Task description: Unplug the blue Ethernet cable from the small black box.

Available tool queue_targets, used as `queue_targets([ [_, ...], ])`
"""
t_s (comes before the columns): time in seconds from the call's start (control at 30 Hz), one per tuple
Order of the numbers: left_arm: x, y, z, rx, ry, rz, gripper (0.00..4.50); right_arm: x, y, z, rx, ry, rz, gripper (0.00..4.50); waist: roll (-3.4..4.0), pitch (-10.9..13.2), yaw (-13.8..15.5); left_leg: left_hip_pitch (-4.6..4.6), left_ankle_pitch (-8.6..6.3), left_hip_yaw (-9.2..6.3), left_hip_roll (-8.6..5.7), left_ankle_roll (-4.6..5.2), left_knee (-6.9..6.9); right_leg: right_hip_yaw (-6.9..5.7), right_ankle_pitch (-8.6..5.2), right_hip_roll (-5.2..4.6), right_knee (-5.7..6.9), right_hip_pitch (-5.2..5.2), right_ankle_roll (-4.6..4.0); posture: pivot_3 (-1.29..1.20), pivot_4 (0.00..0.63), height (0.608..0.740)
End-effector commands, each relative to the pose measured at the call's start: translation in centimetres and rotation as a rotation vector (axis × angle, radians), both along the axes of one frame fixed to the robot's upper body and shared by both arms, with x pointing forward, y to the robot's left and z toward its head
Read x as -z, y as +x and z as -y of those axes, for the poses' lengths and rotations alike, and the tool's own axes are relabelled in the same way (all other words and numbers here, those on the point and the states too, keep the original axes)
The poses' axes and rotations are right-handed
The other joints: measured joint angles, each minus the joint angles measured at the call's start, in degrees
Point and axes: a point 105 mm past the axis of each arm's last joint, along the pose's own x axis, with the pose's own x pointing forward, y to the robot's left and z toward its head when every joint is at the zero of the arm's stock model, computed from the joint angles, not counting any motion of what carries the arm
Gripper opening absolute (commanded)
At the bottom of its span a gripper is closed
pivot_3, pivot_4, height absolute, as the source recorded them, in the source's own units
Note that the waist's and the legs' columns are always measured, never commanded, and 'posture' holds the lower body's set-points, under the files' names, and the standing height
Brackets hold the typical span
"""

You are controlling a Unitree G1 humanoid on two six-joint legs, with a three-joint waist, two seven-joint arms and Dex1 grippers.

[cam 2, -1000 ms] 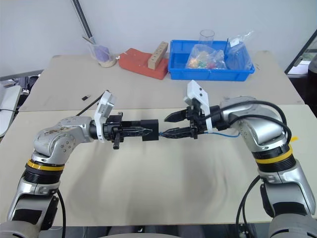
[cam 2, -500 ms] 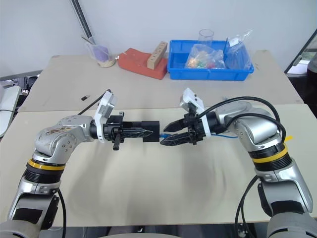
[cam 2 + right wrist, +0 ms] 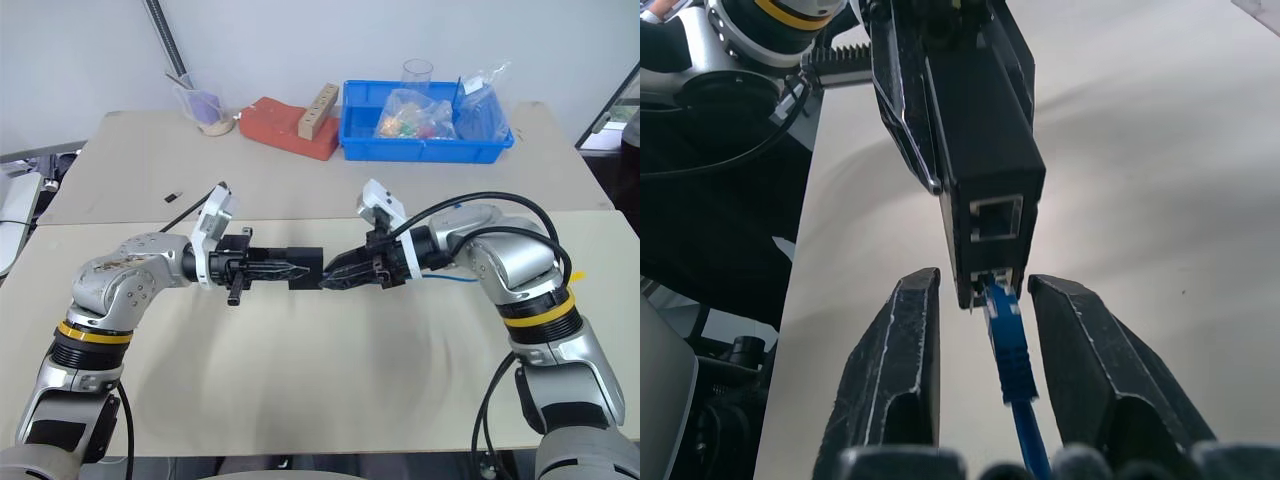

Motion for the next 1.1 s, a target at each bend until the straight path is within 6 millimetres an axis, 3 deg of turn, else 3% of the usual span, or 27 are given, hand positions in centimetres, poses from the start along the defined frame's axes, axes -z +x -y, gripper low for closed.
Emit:
queue_targets([
  [0.03, -1.2, -0.2, 0.3, 0.025, -0.012, 0.062, 0.53, -1.1, 0.0, -0.2, -0.020, 0.010, 0.044, 1.64, 0.00, 0.0, 0.0, 0.00, 0.00, 0.00, 0.00, 0.00, 0.00, 0.00, 0.00, 0.00, 0.00, 0.00, 0.00, 0.00, 0.150, 0.740],
  [0.67, -1.1, -0.5, 0.5, 0.038, -0.008, 0.063, 0.53, -0.1, 0.3, 0.7, -0.033, -0.028, 0.051, 1.64, 0.00, 0.0, 0.0, 0.00, 0.00, 0.00, 0.00, 0.00, 0.00, 0.00, 0.00, 0.00, -0.01, 0.00, 0.00, 0.00, 0.150, 0.740],
  [0.83, -0.9, -0.6, 0.5, 0.045, -0.002, 0.062, 0.53, 0.2, 0.3, 1.0, -0.039, -0.042, 0.053, 0.15, 0.00, 0.0, 0.0, 0.00, 0.00, 0.00, 0.00, 0.00, 0.00, 0.00, 0.00, 0.00, -0.01, -0.01, 0.00, 0.00, 0.150, 0.740],
  [1.1, -0.9, -0.9, 0.7, 0.060, -0.005, 0.061, 0.53, 0.1, 0.4, 1.1, -0.050, -0.047, 0.066, 0.07, 0.00, 0.0, 0.0, 0.00, 0.00, 0.00, 0.00, 0.00, 0.00, 0.00, 0.00, 0.00, -0.01, 0.00, 0.00, 0.00, 0.150, 0.740],
])
